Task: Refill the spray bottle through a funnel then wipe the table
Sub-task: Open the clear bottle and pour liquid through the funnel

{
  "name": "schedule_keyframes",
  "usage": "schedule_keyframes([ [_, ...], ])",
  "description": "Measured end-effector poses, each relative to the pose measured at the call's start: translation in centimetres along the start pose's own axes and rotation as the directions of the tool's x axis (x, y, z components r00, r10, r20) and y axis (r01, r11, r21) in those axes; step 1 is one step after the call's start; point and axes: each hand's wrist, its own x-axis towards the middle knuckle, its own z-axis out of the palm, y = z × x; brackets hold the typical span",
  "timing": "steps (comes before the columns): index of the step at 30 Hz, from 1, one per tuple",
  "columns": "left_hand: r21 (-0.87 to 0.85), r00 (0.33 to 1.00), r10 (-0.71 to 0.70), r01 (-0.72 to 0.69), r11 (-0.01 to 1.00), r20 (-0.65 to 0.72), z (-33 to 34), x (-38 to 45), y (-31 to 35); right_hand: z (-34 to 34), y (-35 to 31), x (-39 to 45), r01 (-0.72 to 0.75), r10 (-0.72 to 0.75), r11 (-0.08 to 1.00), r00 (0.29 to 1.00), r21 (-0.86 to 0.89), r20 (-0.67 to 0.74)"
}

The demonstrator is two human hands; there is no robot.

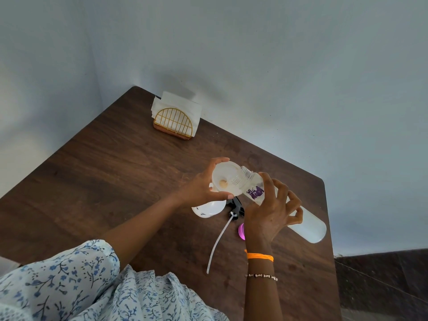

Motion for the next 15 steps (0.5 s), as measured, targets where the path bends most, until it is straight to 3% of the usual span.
schedule_keyframes([
  [15,0.008,1.000,-0.003,0.004,1.000,-0.006,0.08,0.12,-0.23,0.11,-0.10,-0.02,-0.005,0.005,1.000,1.000,-0.007,-0.004],
])
